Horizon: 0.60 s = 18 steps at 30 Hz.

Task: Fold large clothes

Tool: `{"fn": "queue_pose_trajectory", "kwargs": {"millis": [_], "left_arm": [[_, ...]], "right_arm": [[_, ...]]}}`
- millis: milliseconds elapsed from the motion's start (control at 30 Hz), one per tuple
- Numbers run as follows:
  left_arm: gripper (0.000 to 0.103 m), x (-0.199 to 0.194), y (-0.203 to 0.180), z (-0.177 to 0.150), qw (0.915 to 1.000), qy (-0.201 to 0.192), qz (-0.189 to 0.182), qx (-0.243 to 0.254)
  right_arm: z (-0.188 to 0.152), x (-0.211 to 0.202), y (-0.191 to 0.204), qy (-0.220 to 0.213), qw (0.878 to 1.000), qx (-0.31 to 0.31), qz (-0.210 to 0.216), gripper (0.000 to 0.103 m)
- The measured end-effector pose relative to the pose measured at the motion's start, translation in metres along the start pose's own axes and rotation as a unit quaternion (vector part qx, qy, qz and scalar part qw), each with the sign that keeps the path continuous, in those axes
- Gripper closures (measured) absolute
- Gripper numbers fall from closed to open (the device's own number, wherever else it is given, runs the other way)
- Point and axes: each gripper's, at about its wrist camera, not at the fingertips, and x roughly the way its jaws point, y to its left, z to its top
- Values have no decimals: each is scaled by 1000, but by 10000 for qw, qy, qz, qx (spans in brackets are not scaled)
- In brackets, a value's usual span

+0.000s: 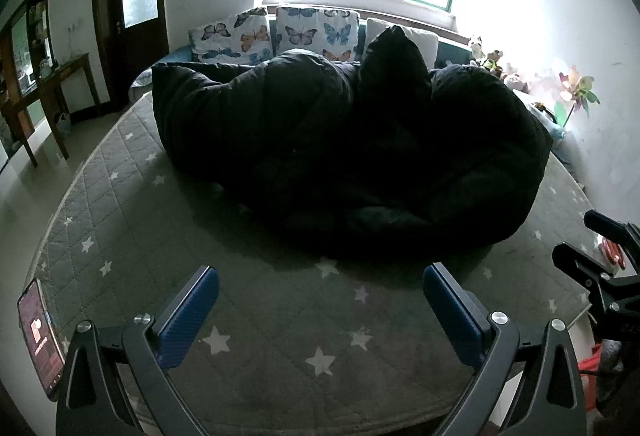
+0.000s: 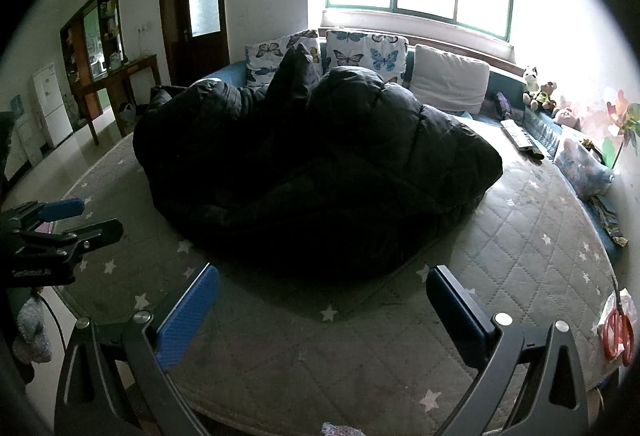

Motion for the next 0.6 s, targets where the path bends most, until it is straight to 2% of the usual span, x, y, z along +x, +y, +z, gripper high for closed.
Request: {"fn": "queue_pose_trajectory", "kwargs": {"millis": [600], "left_arm": [[0, 9, -2, 2, 9999, 97, 45, 32]], "right_arm": [[-1, 2, 0, 8, 10000, -12, 5, 0]]}}
